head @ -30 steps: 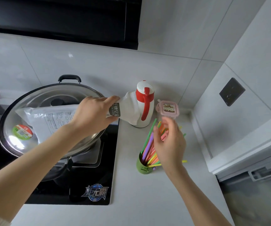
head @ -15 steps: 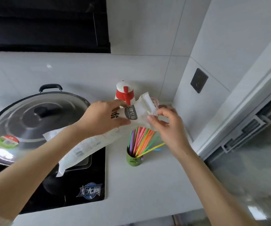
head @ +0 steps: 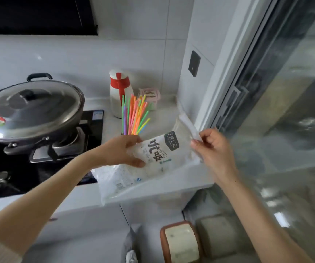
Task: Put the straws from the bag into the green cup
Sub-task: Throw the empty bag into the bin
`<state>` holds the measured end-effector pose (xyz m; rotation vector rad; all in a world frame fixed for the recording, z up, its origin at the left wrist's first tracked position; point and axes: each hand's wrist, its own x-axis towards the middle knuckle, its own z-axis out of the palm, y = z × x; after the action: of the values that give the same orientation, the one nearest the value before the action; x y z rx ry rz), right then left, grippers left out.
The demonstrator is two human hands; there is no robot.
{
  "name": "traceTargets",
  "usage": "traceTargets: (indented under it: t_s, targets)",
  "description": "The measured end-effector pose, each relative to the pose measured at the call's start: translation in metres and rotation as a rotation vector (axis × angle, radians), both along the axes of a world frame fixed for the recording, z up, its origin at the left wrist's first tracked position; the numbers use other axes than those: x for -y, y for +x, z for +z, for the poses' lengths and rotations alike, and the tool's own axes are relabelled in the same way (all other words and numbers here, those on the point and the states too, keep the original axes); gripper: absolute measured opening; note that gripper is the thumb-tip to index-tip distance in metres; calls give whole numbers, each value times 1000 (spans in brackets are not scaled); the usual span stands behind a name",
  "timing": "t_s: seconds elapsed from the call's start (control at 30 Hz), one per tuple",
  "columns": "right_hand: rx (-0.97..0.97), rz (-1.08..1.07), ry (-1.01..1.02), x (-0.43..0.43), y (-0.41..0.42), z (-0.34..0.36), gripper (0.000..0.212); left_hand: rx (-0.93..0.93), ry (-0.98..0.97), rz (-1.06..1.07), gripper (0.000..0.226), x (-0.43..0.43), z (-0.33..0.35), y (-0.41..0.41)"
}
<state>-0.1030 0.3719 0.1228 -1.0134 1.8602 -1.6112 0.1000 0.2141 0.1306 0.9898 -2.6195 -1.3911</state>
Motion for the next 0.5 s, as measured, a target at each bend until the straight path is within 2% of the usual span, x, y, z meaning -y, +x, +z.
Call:
traceTargets:
  t_s: [0.07, 0.13, 0.23, 0.3, 0.4, 0.5]
  targets:
    - [60, 39, 46, -36, -4, -17, 33, 58, -5, 46, 31, -31, -28, 3]
    - [23, 103, 151, -68, -5, -38, 45, 123, -35, 36, 33, -61, -58, 3]
    - [-219, 113, 328, -107, -6, -74, 30, 223, -87, -2, 45, -97, -104, 2]
    - [-391, 79, 423, -129, -9, -97, 22, 255, -132, 61, 49, -114, -134, 1]
    - [-514, 34, 539, -150, -16, -136, 23, 277, -139, 112, 40, -137, -181, -1]
    - [-596, -8, 586, -159, -26, -182, 24, 395, -108, 94, 28, -158, -238, -8]
